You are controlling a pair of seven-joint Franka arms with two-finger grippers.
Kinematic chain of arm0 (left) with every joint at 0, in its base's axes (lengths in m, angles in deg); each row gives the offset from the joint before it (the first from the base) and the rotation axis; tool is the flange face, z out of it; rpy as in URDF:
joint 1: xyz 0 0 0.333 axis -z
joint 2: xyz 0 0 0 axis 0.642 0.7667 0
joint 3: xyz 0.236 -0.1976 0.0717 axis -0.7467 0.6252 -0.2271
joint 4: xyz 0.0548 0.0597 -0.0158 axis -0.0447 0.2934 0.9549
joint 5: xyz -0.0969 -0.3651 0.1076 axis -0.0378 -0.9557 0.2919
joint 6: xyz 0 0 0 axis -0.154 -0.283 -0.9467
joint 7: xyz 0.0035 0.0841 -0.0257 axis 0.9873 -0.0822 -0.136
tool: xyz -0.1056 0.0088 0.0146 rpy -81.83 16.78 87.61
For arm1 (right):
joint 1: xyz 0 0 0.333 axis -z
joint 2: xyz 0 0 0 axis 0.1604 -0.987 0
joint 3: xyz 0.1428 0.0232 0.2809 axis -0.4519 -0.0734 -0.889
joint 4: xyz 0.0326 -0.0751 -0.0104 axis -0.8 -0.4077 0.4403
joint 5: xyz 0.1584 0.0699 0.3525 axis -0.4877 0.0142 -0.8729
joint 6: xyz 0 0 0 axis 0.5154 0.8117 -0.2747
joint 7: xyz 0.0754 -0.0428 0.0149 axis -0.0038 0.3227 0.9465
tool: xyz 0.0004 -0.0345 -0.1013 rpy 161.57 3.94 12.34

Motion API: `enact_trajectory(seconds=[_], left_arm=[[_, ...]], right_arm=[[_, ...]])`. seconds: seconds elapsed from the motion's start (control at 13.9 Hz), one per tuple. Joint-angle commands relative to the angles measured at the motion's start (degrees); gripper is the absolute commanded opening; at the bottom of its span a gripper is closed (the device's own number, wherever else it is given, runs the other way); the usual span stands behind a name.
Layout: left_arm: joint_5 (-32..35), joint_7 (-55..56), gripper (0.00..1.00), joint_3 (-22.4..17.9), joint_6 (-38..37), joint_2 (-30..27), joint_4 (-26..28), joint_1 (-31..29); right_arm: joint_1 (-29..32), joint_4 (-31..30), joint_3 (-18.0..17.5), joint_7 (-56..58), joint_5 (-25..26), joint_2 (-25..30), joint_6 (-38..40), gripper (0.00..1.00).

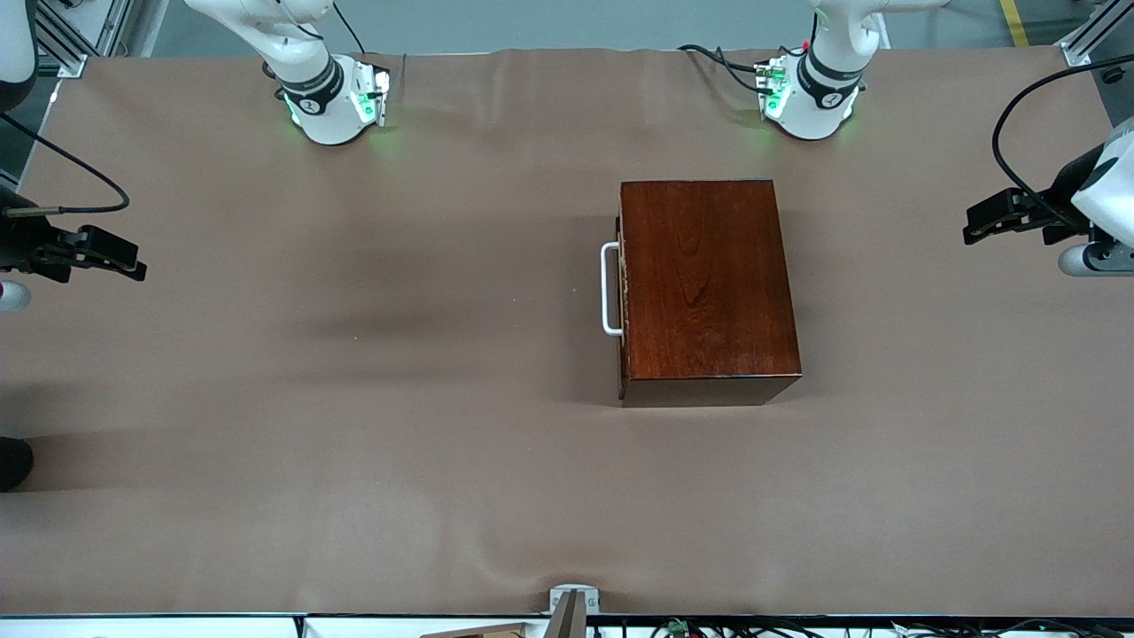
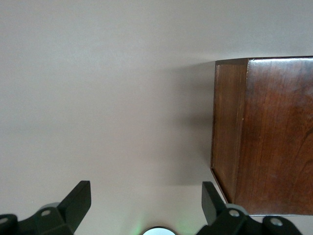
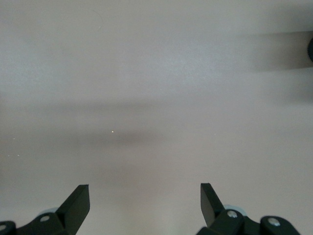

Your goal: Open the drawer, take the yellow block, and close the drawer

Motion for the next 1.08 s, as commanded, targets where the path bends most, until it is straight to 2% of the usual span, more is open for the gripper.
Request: enact_trajectory(seconds=[0.0,0.43,0.58,0.79,1.01], left_arm=[[0.2,-0.5,1.0,0.2,0.2,0.4,-0.9,-0.3],[0.0,0.8,1.0,0.6,0.3,1.4,-1.1,0.8],[0.1,2.2,1.0,1.2,0.2,3.8,-3.8,1.9],[0.0,10.6,1.0,1.4,0.3,5.8,-4.9,6.9],[4.1,23.1,1.0,1.4,0.4,10.7,-8.2,16.7]], right_arm=[[0.4,1.2,-0.2,0.5,0.3,-0.2,0.8,1.0],[0.2,1.2,-0.2,0.2,0.4,-0.1,0.8,1.0],[0.3,1.2,-0.2,0.4,0.5,-0.2,0.8,1.0],[0.2,1.2,-0.2,0.2,0.4,-0.1,0.8,1.0],[0.3,1.2,-0.2,0.3,0.5,-0.2,0.8,1.0]])
